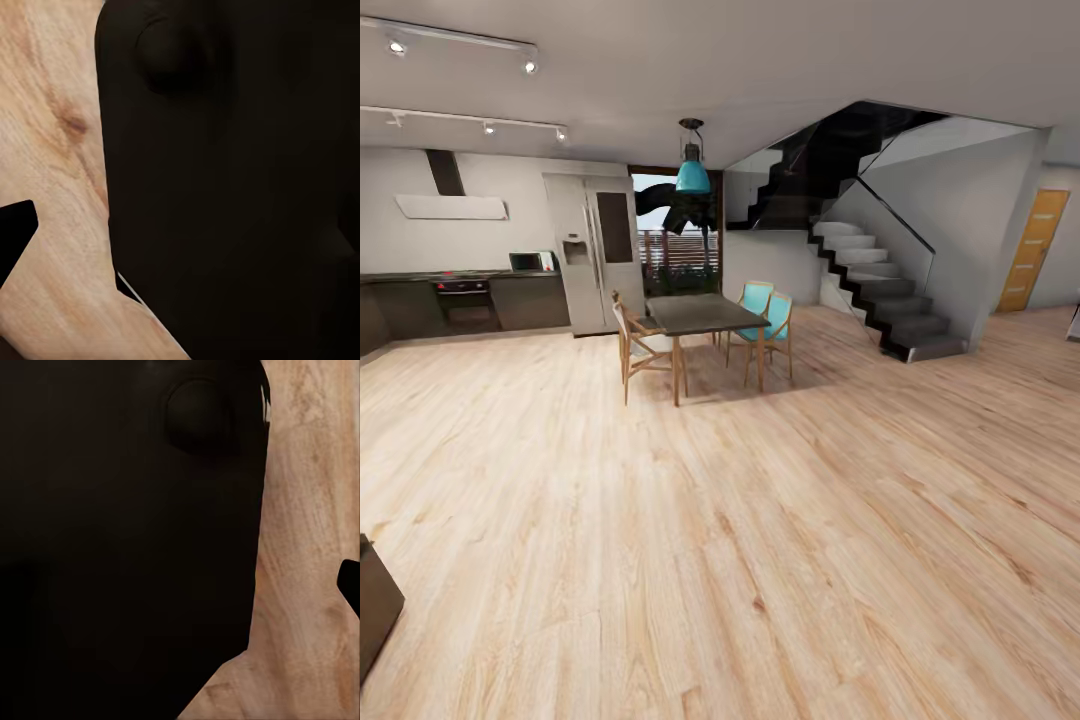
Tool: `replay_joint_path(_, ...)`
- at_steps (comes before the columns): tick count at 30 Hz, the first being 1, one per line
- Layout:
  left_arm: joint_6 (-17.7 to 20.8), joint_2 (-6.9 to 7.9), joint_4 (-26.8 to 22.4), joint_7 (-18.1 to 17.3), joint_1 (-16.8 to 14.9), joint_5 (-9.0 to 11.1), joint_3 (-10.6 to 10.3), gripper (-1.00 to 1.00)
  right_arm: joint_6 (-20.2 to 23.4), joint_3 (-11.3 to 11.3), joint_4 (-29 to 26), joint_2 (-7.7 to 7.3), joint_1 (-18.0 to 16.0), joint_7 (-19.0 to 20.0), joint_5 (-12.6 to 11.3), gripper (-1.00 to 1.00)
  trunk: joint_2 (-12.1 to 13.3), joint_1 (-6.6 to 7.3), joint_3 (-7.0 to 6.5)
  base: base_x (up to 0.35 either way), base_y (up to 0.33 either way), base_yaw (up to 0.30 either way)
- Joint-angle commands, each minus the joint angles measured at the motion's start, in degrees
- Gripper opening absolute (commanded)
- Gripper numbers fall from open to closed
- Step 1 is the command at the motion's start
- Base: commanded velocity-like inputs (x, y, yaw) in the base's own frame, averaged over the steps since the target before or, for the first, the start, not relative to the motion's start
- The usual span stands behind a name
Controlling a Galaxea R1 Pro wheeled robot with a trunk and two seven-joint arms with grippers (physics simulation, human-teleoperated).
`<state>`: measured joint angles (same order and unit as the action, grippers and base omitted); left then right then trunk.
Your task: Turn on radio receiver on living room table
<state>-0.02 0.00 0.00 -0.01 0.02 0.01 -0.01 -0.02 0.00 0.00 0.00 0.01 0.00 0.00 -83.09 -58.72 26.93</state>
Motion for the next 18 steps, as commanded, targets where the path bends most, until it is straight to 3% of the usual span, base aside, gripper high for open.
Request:
replay_joint_path(1, -0.2, -0.33, 0.0, -0.1, 0.3, 0.1, -0.1, 1.0, -0.2, 0.0, -0.1, 0.33, -0.3, 0.0, 0.0, 1.0, 0.0, -0.01, 0.0, 0.0, 0.0, 0.0)
replay_joint_path(10, -0.3, -3.22, 0.0, -0.1, 1.2, 0.2, -0.1, 1.0, -0.3, 0.0, -0.1, 3.12, -2.7, -0.1, 0.0, 1.0, 0.0, -0.01, 0.0, 0.0, 0.0, 0.0)
replay_joint_path(14, -0.3, -4.51, 0.0, -0.1, 1.2, 0.1, -0.1, 1.0, -0.3, -0.1, -0.1, 3.15, -2.7, -0.1, 0.0, 1.0, 0.0, -0.01, 0.0, 0.0, 0.0, 0.0)
replay_joint_path(18, -0.3, -4.58, 0.0, -0.1, 1.2, 0.1, -0.1, 1.0, -0.3, 0.0, -0.1, 3.16, -2.8, -0.1, 0.0, 1.0, 0.0, -0.01, 0.0, 0.0, 0.0, 0.0)
